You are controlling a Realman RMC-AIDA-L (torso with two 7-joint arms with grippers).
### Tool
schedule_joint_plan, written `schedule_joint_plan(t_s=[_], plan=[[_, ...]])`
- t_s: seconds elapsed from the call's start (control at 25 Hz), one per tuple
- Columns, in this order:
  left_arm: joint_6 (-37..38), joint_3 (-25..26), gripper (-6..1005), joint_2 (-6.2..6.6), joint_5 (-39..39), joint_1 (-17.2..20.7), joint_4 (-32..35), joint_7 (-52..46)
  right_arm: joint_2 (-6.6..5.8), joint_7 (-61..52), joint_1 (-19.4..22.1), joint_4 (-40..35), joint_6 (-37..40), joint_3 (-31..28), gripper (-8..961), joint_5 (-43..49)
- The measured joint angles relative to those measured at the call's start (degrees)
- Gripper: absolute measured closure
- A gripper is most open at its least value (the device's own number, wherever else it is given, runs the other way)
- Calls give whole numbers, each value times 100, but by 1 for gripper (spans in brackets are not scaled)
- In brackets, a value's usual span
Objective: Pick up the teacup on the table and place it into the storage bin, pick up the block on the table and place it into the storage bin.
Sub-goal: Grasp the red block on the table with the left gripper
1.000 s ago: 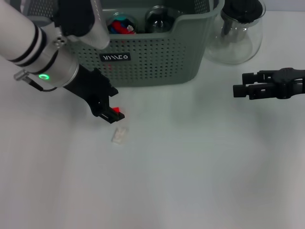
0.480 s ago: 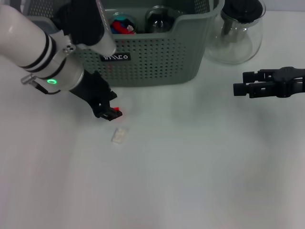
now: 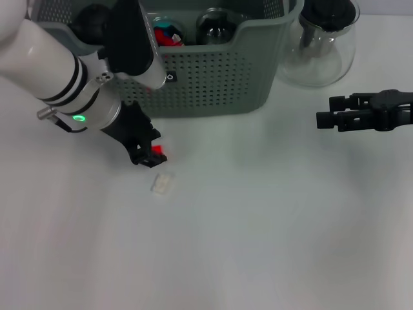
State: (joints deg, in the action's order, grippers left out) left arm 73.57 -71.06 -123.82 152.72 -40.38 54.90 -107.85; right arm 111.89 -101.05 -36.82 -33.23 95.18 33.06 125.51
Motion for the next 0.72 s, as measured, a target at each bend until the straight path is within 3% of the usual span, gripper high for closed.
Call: schedule_joint_plan(t_s=[0.52,0.72], plan=[[-114,7,524,12,25,-32,-156,-51,-9,-11,0,-8,-8,-12,11,0],[-149,-7,666,18,72,-40,-163,-126,-9,-3,0,-9,-9,-16,11,-3]])
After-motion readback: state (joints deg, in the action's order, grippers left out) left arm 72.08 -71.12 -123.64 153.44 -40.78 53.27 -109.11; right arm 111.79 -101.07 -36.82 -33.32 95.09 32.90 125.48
